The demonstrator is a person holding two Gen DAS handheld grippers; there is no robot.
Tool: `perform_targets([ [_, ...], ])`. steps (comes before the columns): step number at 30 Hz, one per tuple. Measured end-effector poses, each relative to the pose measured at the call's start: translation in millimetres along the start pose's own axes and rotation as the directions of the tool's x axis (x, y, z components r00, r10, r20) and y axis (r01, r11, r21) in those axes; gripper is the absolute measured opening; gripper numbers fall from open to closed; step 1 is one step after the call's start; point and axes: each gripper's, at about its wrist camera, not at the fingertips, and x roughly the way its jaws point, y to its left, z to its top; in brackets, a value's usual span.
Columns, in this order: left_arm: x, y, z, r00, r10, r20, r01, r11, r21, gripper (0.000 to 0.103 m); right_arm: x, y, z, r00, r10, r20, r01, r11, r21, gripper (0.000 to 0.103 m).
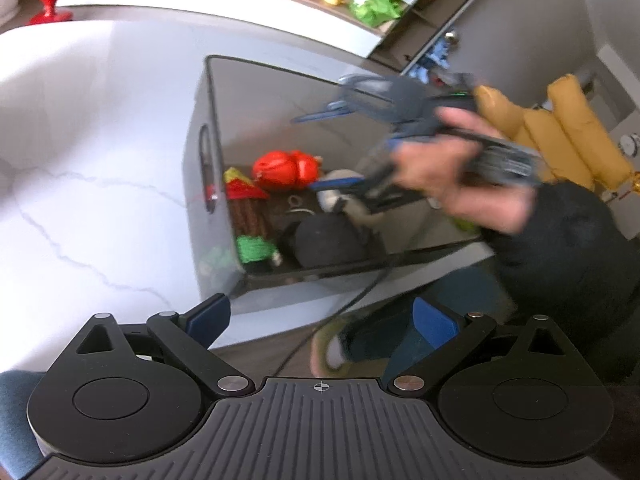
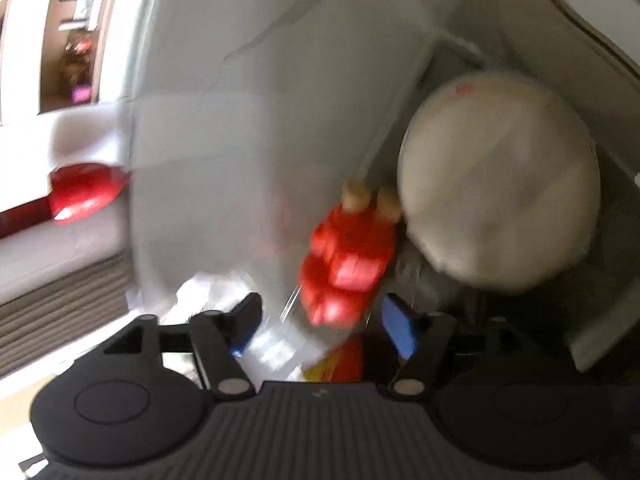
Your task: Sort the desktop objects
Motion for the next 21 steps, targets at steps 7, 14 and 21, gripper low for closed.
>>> perform_targets([
  [7,-8.6,2.0,8.3,0.999,0.02,0.038,-0.019,0.999,-0.039,0.101,-100.1,7.8,-23.7,0.985,0.153,-0.077,-0.171,0.909,-0.379,0.068],
  [14,-9.6,25.9,26.7,0.986,0.134,0.099,-0.114,0.975,-0.19,0.1,-172.8,-8.5,-55.0,0.89,0.12,0.44,0.297,0.58,-0.758,0.072],
  [21,26.5,35.7,67.3,0.981,0.171,0.089,-0.151,0.968,-0.198,0.1,-147.1,-34.4,-32.4,0.891,0.109,0.44,0.309,0.565,-0.765,0.055],
])
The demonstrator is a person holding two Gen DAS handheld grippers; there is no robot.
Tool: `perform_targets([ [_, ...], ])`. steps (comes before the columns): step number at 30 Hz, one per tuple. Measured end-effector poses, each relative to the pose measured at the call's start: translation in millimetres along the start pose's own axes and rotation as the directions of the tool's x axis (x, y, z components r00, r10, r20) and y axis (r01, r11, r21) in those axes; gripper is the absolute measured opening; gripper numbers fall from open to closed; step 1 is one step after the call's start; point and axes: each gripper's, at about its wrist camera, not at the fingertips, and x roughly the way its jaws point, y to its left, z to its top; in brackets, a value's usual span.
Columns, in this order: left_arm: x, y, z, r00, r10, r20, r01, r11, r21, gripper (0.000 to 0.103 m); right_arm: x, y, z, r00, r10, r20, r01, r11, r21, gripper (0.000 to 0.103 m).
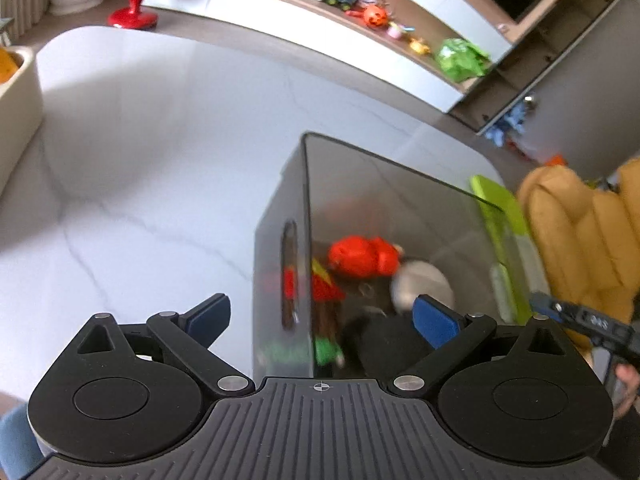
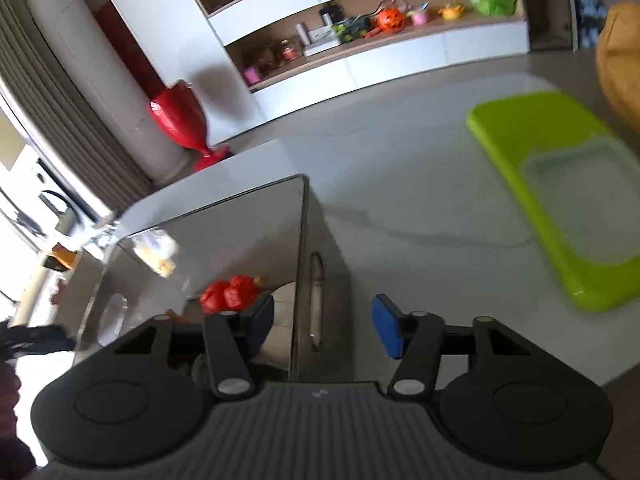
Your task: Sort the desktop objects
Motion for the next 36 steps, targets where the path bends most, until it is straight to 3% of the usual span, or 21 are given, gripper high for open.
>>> perform_targets([
  [4,25.8,8.4,18.2,0.999,-0.002,-0.044,0.0,0.999,-0.04,0.1,10.5,-15.2,4.7,0.997,0.068,-0.034,-0.068,0.998,0.002,0.052],
  [6,36.7,15.4,23.2,0.998,0.0,-0.063,-0.004,0.997,-0.071,0.1,15.1,-26.5,8.1,0.993,0.102,-0.066,-0.102,0.995,0.007,0.046],
  [8,41.9,20.2,25.4,0.997,-0.036,-0.071,0.029,0.995,-0.098,0.092,16.7,-35.0,3.7,0.99,0.12,-0.079,-0.12,0.993,0.007,0.037],
  [9,44.2,21.0,26.6,0.994,-0.071,-0.082,0.063,0.993,-0.104,0.063,19.2,-36.2,3.8,0.987,0.134,-0.085,-0.135,0.991,0.002,0.031],
  [11,48.2,20.8,27.1,0.993,-0.072,-0.096,0.062,0.993,-0.105,0.051,26.5,-39.8,3.8,0.981,0.172,-0.095,-0.171,0.985,0.018,0.024],
  [13,50.1,18.9,26.3,0.995,-0.03,-0.092,0.023,0.996,-0.083,0.03,29.9,-40.4,5.4,0.979,0.181,-0.095,-0.18,0.983,0.024,0.018],
  [14,50.3,18.7,26.5,0.996,-0.014,-0.088,0.008,0.997,-0.076,0.028,31.5,-40.3,6.3,0.979,0.18,-0.094,-0.179,0.984,0.024,0.018],
  [20,53.7,18.6,38.4,0.999,0.024,-0.044,-0.027,0.997,-0.077,0.027,40.9,-31.1,14.9,0.992,0.12,-0.047,-0.121,0.992,-0.021,0.016],
  [27,57.9,10.4,54.1,0.997,0.075,-0.007,-0.075,0.996,-0.039,0.027,56.3,-27.1,27.9,0.994,0.105,-0.014,-0.106,0.994,-0.024,0.016],
  [33,50.5,13.9,50.7,0.998,0.061,0.006,-0.06,0.996,-0.067,0.027,55.1,-24.6,22.5,0.996,0.087,0.012,-0.086,0.995,-0.055,0.016],
  [35,42.6,18.3,47.8,0.999,0.049,0.012,-0.048,0.994,-0.096,0.027,53.4,-22.4,21.0,0.998,0.068,0.014,-0.067,0.996,-0.057,0.021],
  [36,38.3,19.0,46.3,0.999,0.05,0.02,-0.048,0.994,-0.102,0.03,50.2,-21.3,19.5,0.999,0.045,0.025,-0.043,0.998,-0.052,0.028],
])
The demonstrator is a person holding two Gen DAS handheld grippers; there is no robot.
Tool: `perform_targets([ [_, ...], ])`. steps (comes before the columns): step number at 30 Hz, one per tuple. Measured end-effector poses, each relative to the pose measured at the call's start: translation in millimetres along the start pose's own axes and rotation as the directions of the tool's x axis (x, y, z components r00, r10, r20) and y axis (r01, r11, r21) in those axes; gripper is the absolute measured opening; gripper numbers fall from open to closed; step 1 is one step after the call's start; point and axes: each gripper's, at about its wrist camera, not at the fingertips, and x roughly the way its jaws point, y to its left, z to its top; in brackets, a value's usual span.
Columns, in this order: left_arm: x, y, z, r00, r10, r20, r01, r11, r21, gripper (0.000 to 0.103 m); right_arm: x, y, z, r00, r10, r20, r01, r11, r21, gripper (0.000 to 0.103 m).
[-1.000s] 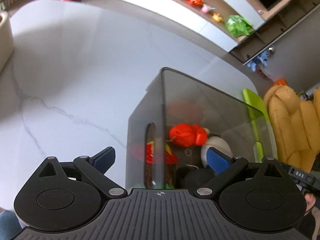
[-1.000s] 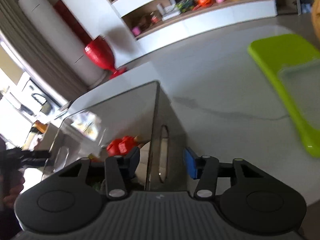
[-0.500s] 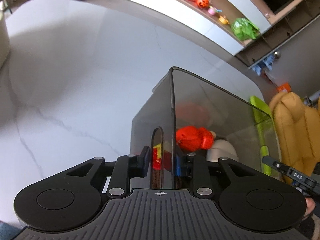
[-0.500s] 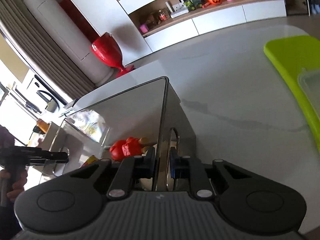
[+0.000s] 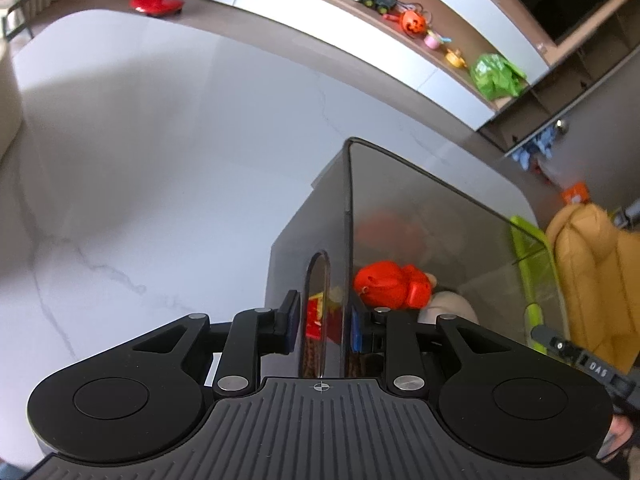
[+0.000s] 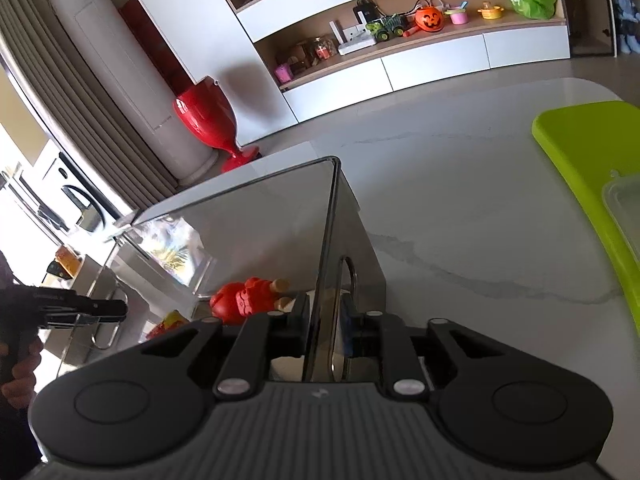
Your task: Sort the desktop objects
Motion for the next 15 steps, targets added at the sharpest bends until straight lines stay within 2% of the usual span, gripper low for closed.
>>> perform_targets([
  [3,-20.4,-0.5,-10.9,0.999,0.022,0.042,-0.022,1.0,-0.013,0.04,-18.5,2.0,-7.6,0.995,-0.086,0.045,0.086,0.996,0.004,0.05],
  [6,-49.0,-7.0,-31.1,0.993,0.051,0.104,-0.05,0.999,-0.012,0.041,-41.7,-3.2,-19.0,0.991,-0.107,0.083,0.104,0.994,0.041,0.059],
  [8,-69.7,-17.7,-47.8,0.985,0.068,0.157,-0.068,0.998,-0.006,0.046,-52.9,-10.0,-28.8,0.993,-0.084,0.081,0.078,0.994,0.073,0.061],
  [10,-91.9,-29.4,-67.7,0.976,0.065,0.21,-0.067,0.998,0.004,0.058,-66.5,-18.6,-41.5,0.995,-0.058,0.082,0.049,0.992,0.113,0.065],
  [12,-108.8,-40.0,-85.5,0.97,0.042,0.241,-0.048,0.999,0.018,0.064,-78.0,-25.4,-52.2,0.995,-0.041,0.088,0.027,0.988,0.152,0.066],
  [15,-123.4,-60.6,-109.5,0.964,0.018,0.266,-0.034,0.998,0.056,0.078,-95.6,-38.4,-71.1,0.994,-0.01,0.107,-0.013,0.977,0.213,0.066],
])
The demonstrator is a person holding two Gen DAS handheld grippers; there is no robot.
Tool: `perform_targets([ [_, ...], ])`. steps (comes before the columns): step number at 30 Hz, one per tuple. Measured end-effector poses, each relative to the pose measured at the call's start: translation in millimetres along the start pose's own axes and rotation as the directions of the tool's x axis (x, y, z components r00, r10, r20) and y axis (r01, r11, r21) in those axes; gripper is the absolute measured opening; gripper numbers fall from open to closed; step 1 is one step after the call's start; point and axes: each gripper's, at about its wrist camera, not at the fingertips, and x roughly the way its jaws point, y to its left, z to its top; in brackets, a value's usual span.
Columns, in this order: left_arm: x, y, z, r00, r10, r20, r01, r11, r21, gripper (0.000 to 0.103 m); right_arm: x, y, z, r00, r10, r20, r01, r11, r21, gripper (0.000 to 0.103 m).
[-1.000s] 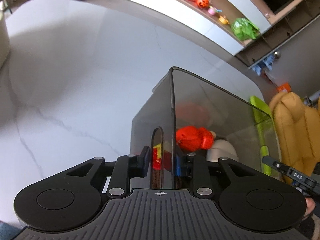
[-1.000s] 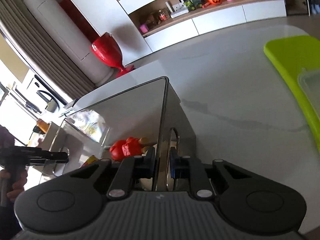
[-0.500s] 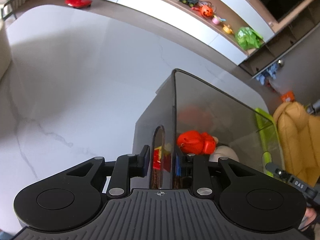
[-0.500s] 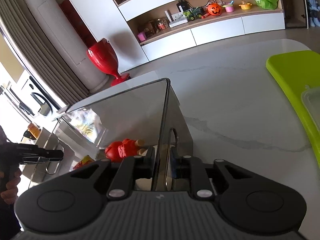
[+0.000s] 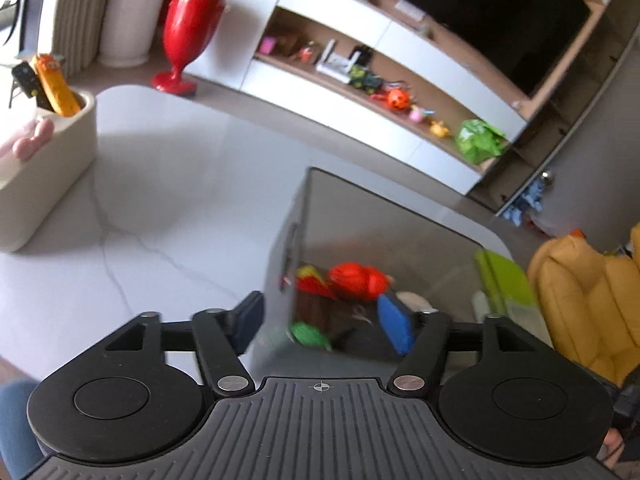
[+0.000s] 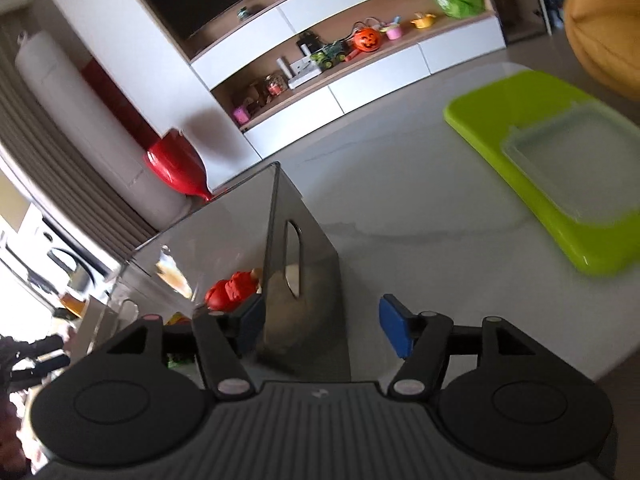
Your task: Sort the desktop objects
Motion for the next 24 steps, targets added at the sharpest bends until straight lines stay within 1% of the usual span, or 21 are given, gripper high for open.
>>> perform_targets([
  [1,-2.5,-9.2,-6.1,1.0,-0.004,0.0,0.004,1.0,0.018,0.083,-5.3,-6.2,-4.4,1.0,0.021,0.001,-0.021,0.999,0.03,0.066],
  [3,-5.9,-27.3,-18.5,1.0,-0.015,-0.006,0.015,0.999,0.052,0.087,-15.6,-22.5,-15.4,0.997,0.079,0.0,-0.078,0.991,0.108,0.066],
  [5,-2.3,-44.3,-32.5,0.999,-0.042,-0.032,0.044,0.996,0.077,0.088,-23.6,-38.4,-26.7,0.992,0.13,0.008,-0.129,0.974,0.186,0.066],
  [7,2.0,-57.7,-45.1,0.997,-0.058,-0.052,0.063,0.993,0.097,0.093,-32.1,-54.2,-38.7,0.984,0.174,0.024,-0.175,0.95,0.258,0.067],
  [9,5.1,-67.9,-58.3,0.998,-0.037,-0.05,0.043,0.992,0.119,0.093,-42.3,-69.2,-52.5,0.978,0.199,0.059,-0.208,0.926,0.316,0.073],
  [10,6.1,-72.5,-65.7,0.999,-0.012,-0.048,0.018,0.99,0.139,0.093,-48.0,-75.1,-59.5,0.976,0.201,0.078,-0.216,0.917,0.334,0.074],
  [12,8.2,-81.1,-79.3,0.998,0.035,-0.046,-0.026,0.984,0.179,0.094,-58.6,-80.7,-71.5,0.978,0.18,0.106,-0.206,0.917,0.341,0.074],
  [15,11.5,-88.6,-91.9,0.995,0.072,-0.065,-0.055,0.973,0.226,0.094,-72.1,-76.3,-83.5,0.987,0.116,0.115,-0.145,0.946,0.289,0.076],
  [17,10.1,-90.6,-96.8,0.995,0.059,-0.076,-0.04,0.973,0.229,0.094,-81.1,-73.2,-87.7,0.987,0.084,0.137,-0.117,0.959,0.26,0.076],
  [18,8.1,-94.2,-99.5,0.996,0.053,-0.078,-0.033,0.971,0.238,0.094,-83.9,-72.2,-87.4,0.985,0.078,0.151,-0.116,0.959,0.259,0.076],
  [21,5.9,-111.6,-107.2,0.996,0.04,-0.078,-0.016,0.957,0.288,0.095,-90.9,-80.9,-82.6,0.977,0.114,0.181,-0.167,0.935,0.313,0.078],
  [24,16.0,-136.1,-107.6,0.994,-0.018,-0.11,0.051,0.952,0.303,0.096,-96.9,-93.5,-78.6,0.968,0.139,0.21,-0.209,0.908,0.363,0.08],
])
